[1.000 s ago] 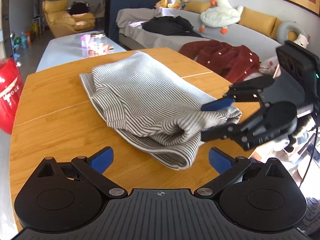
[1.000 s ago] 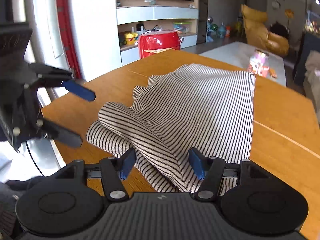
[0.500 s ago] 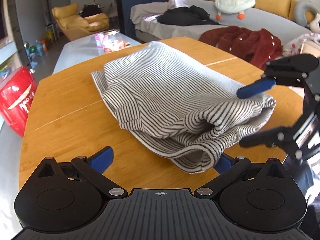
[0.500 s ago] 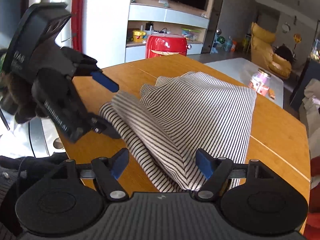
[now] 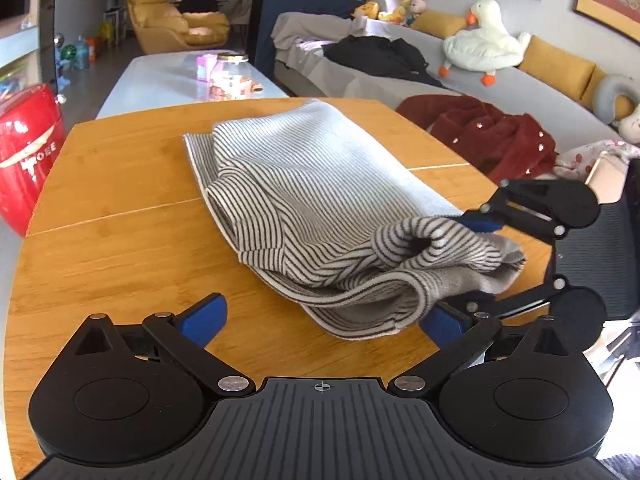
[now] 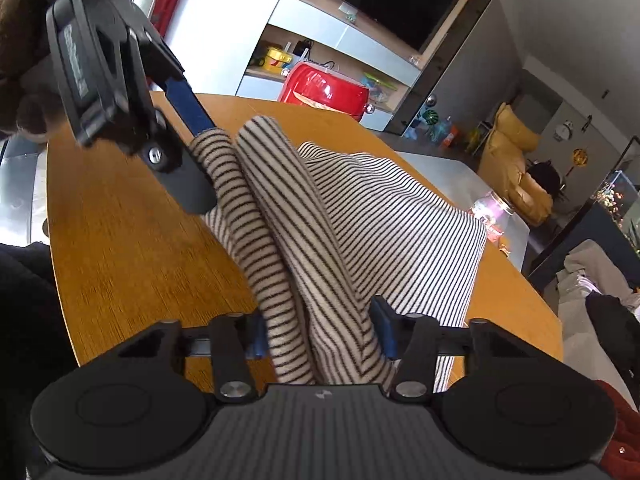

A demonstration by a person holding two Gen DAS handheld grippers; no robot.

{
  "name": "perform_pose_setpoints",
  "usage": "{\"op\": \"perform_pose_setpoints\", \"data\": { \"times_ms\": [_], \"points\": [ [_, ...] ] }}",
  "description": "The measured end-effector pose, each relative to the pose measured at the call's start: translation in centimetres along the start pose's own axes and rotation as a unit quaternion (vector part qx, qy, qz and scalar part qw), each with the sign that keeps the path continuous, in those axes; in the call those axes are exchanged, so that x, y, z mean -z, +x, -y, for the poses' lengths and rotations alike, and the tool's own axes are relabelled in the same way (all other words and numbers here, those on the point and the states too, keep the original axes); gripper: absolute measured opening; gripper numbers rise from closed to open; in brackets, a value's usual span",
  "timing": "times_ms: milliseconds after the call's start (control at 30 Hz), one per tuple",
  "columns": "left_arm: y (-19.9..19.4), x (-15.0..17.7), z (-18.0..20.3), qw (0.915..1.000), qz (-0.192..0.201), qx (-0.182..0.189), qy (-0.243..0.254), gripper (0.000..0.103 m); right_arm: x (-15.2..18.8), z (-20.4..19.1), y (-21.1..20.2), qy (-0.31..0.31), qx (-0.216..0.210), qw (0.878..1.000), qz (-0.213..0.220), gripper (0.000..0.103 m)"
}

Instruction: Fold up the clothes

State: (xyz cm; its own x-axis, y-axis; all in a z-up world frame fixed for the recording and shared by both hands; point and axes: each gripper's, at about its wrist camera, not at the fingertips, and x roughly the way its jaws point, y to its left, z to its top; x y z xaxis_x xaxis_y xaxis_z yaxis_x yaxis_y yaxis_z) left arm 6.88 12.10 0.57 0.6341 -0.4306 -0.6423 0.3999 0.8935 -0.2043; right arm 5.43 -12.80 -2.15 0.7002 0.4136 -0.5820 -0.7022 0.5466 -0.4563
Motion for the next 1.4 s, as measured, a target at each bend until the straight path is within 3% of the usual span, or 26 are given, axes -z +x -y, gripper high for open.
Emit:
{"op": "perform_pose_setpoints", "data": {
  "times_ms": [133, 200, 267, 367, 467, 600, 733, 933, 1133, 1233, 1400],
  "points": [
    [-2.5, -2.1, -2.6, 0.9942, 0.053, 0.063, -0.069, 0.103, 0.1, -0.8, -0.4, -0.029, 0.005, 1.0, -0.004, 0.038],
    [-2.1, -3.9, -3.0, 0.9929, 0.073, 0.058, -0.073, 0.103, -0.1, -0.9, -0.4, -0.032, 0.002, 0.999, -0.009, 0.037],
    [-0.3, -5.7, -2.8, 0.9944, 0.082, 0.051, -0.043, 0.103, -0.2, -1.1, -0.4, -0.037, 0.002, 0.999, -0.013, 0.036],
    [4.7, -7.3, -2.7, 0.9984, 0.043, 0.034, -0.017, 0.101, -0.3, -1.5, -0.7, -0.044, 0.0, 0.999, -0.019, 0.035],
    [8.6, -6.8, -3.0, 1.0, -0.004, 0.0, 0.009, 0.075, -0.1, -1.9, -1.5, -0.052, -0.009, 0.998, -0.026, 0.032],
    [8.1, -5.3, -3.7, 0.9999, 0.006, -0.005, 0.014, 0.078, 0.1, -2.3, -2.5, -0.05, -0.025, 0.998, -0.034, 0.031],
    [6.2, -3.9, -4.4, 0.9985, 0.017, -0.045, 0.027, 0.088, -0.4, -2.4, -3.9, -0.038, -0.063, 0.996, -0.052, 0.03],
    [6.2, -2.8, -4.4, 0.9989, -0.001, -0.02, 0.043, 0.09, -2.1, -1.5, -7.0, -0.024, -0.104, 0.992, -0.063, 0.025],
    [5.0, -2.6, -5.7, 0.9985, 0.009, 0.052, 0.014, 0.093, -9.2, 5.3, -11.1, -0.065, -0.086, 0.994, -0.007, 0.024],
    [4.0, -2.7, -7.1, 0.9976, 0.024, 0.064, -0.011, 0.09, -10.8, 8.6, -8.8, -0.091, -0.114, 0.989, 0.002, 0.025],
    [1.4, -3.1, -10.1, 0.9943, 0.047, 0.08, -0.052, 0.091, -10.7, 12.1, 0.3, -0.065, -0.16, 0.985, -0.016, 0.025]
  ]
}}
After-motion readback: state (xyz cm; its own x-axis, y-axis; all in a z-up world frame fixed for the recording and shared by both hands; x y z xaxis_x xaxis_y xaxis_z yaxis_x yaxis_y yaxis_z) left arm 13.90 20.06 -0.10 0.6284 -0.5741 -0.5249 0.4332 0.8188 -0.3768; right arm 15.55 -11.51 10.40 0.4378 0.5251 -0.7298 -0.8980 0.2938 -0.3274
